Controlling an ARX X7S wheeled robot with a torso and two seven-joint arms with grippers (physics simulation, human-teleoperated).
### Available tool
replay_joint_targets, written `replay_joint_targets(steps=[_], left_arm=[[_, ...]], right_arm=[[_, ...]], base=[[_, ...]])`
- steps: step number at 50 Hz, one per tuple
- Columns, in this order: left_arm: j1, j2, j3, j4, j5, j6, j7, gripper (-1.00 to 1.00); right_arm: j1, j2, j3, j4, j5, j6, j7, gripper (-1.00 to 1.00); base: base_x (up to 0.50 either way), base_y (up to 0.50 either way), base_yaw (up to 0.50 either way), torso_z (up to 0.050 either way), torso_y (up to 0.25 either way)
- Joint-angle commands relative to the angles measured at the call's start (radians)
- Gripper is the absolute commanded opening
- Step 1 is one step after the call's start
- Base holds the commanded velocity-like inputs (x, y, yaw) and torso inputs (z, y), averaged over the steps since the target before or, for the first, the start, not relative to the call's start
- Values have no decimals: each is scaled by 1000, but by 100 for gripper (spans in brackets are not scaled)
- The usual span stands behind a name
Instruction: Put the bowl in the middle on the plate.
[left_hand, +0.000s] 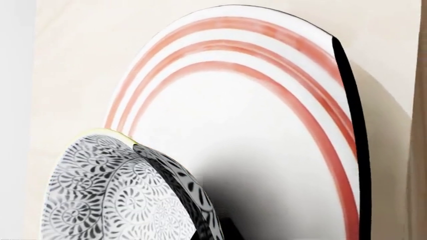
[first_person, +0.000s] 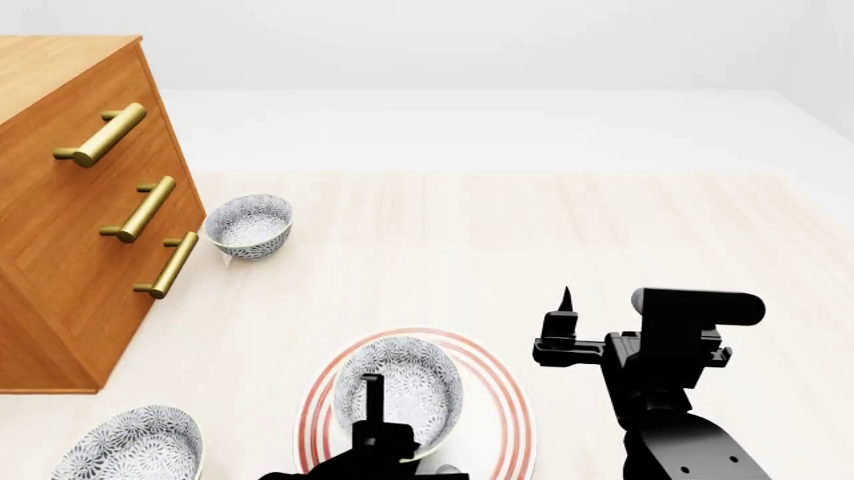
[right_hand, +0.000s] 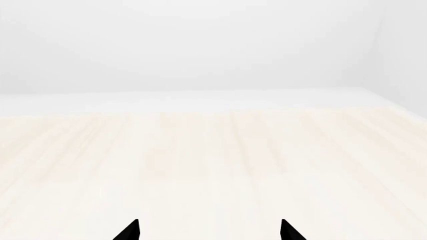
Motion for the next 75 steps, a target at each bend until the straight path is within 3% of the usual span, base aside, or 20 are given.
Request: replay_joint_targets(steps=[1,19,35,40,42,43,44,47,49,50,53,56,57,60,65,66,69,70,74,75], left_arm=[[-18,-3,12,2,29,-8,1,100],[-40,-17,35,26,40,-23,13,100],[-208,-84,86,428,62,-309,168,100],[-208,-93,44,453,165,-309,286,100],[-180,-83,-7,454,277,-300,404,100],[-158,-73,-65,454,383,-285,529,100],[-145,-67,-51,454,461,-287,584,100],[-131,-58,-34,450,554,-290,648,100],[-139,10,-334,447,576,-309,890,100],[-141,27,-397,438,592,-309,927,100],[-174,161,-644,315,776,-311,1197,100],[-183,180,-686,276,787,-311,1222,100],[-209,242,-810,150,844,-310,1195,100],[-240,306,-927,41,905,-309,1143,100],[-237,320,-935,29,947,-293,1179,100],[-272,412,-1085,-74,1046,-312,1223,100],[-271,479,-1248,-120,1115,-311,1223,100],[-238,490,-1266,-71,1129,-310,1197,100],[0,491,-1363,164,600,-179,611,100],[7,488,-1367,165,555,-173,561,100]], right_arm=[[1,3,-2,6,4,-4,3,100],[2,6,-9,11,9,-9,8,100],[7,11,-14,4,16,-2,15,100],[10,12,-15,4,18,-2,16,100],[10,12,-16,6,17,-3,17,100],[10,13,-16,3,18,-1,18,100],[10,14,-16,2,18,-1,18,100],[10,14,-16,3,19,-1,19,100],[17,15,-17,-6,21,6,23,100],[18,15,-17,-7,21,7,24,100],[21,18,-17,-14,23,12,27,100],[21,19,-14,-19,27,15,29,100],[26,23,8,-46,38,24,37,100],[32,27,32,-79,54,40,47,100],[34,30,35,-87,57,42,52,100],[48,46,61,-148,68,75,71,100],[56,52,72,-175,71,80,79,100],[62,56,74,-183,72,84,81,100],[73,79,29,-184,-1,21,94,100],[72,79,29,-183,-1,20,94,100]], base=[[0,0,0,0,0],[0,0,0,0,0],[0,0,0,0,0],[0,0,0,0,0],[0,0,0,0,0],[0,0,0,0,0],[0,0,0,0,0],[0,0,0,0,0],[0,0,0,0,0],[0,0,0,0,0],[0,0,0,0,0],[0,0,0,0,0],[0,0,0,0,0],[0,0,0,0,0],[0,0,0,0,0],[0,0,0,0,0],[0,0,0,0,0],[0,0,0,0,0],[0,0,0,0,0],[0,0,0,0,0]])
